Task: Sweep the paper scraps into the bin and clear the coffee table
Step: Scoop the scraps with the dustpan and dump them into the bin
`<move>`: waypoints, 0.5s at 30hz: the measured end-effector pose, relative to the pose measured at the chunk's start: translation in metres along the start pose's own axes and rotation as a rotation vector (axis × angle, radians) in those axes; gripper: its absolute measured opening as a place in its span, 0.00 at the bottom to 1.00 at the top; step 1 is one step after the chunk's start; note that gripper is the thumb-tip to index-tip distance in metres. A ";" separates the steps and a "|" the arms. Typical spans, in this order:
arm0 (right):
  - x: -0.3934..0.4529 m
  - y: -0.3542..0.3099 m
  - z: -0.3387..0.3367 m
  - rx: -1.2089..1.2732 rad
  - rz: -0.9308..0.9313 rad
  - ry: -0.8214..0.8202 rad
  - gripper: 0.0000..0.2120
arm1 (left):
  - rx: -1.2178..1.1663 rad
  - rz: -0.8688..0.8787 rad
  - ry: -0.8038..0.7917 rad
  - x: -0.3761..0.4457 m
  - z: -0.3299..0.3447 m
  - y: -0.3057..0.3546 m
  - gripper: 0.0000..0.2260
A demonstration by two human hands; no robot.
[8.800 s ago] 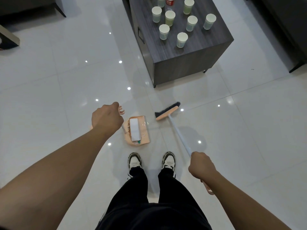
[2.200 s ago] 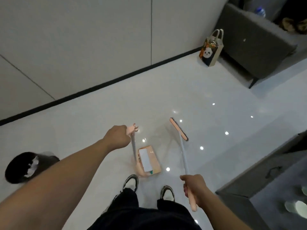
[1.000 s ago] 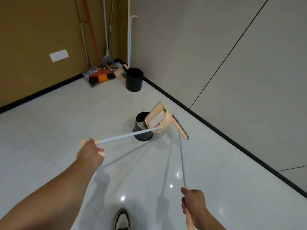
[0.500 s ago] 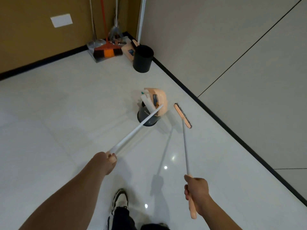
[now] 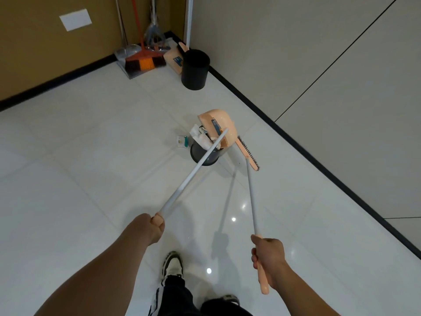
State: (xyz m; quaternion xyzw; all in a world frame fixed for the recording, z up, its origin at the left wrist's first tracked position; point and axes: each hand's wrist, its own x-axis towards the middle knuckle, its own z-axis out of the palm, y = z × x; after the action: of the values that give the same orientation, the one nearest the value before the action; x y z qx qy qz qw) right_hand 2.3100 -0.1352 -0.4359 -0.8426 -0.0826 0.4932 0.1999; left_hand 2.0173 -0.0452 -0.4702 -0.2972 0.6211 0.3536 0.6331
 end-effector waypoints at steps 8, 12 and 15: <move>0.001 -0.003 -0.008 0.007 -0.011 0.007 0.10 | -0.375 -0.164 0.093 -0.004 -0.005 -0.006 0.05; -0.001 -0.011 -0.009 0.005 -0.025 0.004 0.10 | -0.122 -0.009 0.108 -0.005 0.005 0.001 0.09; -0.003 -0.023 -0.007 0.033 -0.047 -0.009 0.11 | 0.462 0.455 0.252 -0.015 0.019 0.018 0.15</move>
State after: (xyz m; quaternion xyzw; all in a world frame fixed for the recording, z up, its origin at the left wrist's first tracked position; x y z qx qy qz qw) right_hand 2.3161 -0.1173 -0.4208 -0.8348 -0.0952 0.4934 0.2249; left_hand 2.0139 -0.0208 -0.4529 -0.0411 0.8085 0.2961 0.5069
